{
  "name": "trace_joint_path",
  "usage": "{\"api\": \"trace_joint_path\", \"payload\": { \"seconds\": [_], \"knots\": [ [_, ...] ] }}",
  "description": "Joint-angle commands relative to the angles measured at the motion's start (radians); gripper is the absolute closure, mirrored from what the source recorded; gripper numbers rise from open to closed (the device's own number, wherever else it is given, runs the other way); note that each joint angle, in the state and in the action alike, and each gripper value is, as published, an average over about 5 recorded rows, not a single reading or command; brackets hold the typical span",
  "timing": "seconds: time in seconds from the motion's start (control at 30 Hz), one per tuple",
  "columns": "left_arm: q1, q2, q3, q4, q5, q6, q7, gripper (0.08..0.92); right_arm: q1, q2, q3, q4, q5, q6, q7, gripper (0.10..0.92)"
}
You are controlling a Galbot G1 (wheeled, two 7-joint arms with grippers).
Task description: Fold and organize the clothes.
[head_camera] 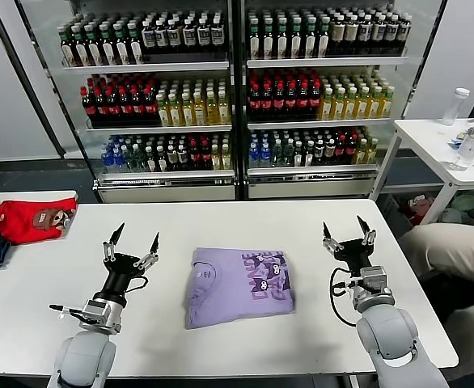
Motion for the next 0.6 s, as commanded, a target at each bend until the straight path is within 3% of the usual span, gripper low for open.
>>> {"api": "trace_joint_path", "payload": {
  "seconds": [0.03, 0.6],
  "knots": [
    [-0.035, -0.005, -0.001, 0.066, 0.047, -0.043, -0.01, 0.177, 0.019, 0.003, 0.026, -0.088, -0.126, 0.097, 0.01, 0.202],
    [-0.047, -0.036, 0.011, 0.021, -0.01, -0.001, -0.059, 0.177, 0.046, 0.019, 0.042, -0.137, -0.139, 0.142, -0.002, 0.203]
  ]
}}
